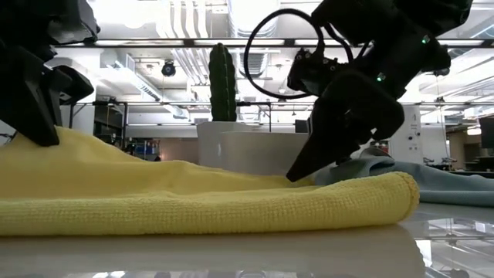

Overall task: Fold microfiber towels
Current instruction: Fold the yellow towel

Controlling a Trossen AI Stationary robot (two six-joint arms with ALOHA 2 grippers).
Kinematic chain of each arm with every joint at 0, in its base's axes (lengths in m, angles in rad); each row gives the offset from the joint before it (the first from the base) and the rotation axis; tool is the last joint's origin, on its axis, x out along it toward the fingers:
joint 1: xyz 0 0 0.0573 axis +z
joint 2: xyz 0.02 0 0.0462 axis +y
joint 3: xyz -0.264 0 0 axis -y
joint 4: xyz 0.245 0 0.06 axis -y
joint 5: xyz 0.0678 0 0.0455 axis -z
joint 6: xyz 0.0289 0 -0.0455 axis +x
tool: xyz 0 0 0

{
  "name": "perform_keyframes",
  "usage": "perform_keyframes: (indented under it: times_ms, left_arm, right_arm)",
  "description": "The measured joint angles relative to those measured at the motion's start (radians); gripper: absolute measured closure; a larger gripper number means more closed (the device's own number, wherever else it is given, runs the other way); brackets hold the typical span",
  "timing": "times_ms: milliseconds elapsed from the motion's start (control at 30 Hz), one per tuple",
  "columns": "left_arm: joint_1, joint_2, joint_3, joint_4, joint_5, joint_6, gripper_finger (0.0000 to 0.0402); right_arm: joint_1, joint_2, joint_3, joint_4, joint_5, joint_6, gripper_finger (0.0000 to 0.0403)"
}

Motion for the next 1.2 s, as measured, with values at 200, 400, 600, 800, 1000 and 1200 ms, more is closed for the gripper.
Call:
perform_keyframes:
  times_ms: [200,400,600,800,1000,1200]
  left_arm:
    - [0.0,-0.002,0.001,-0.096,0.0,-0.008,0.0402]
    - [0.001,-0.027,0.002,-0.117,0.0,-0.008,0.0402]
    - [-0.001,-0.069,0.012,-0.113,0.023,-0.008,0.0402]
    - [-0.037,-0.078,0.033,-0.08,0.126,-0.01,0.0401]
    - [-0.077,-0.045,0.049,0.101,0.134,-0.009,0.0401]
    - [-0.077,-0.028,0.056,-0.012,0.093,-0.067,0.0401]
  right_arm:
    - [0.031,-0.041,0.0,0.001,-0.002,-0.026,0.0394]
    - [0.1,-0.107,0.0,0.001,-0.059,-0.044,0.0394]
    - [0.178,-0.124,0.0,0.002,-0.06,-0.036,0.0394]
    - [0.236,-0.124,0.0,0.081,-0.158,-0.024,0.0394]
    - [0.257,-0.123,0.0,0.135,-0.242,0.009,0.0394]
    - [0.255,-0.123,0.0,0.121,-0.13,0.008,0.0394]
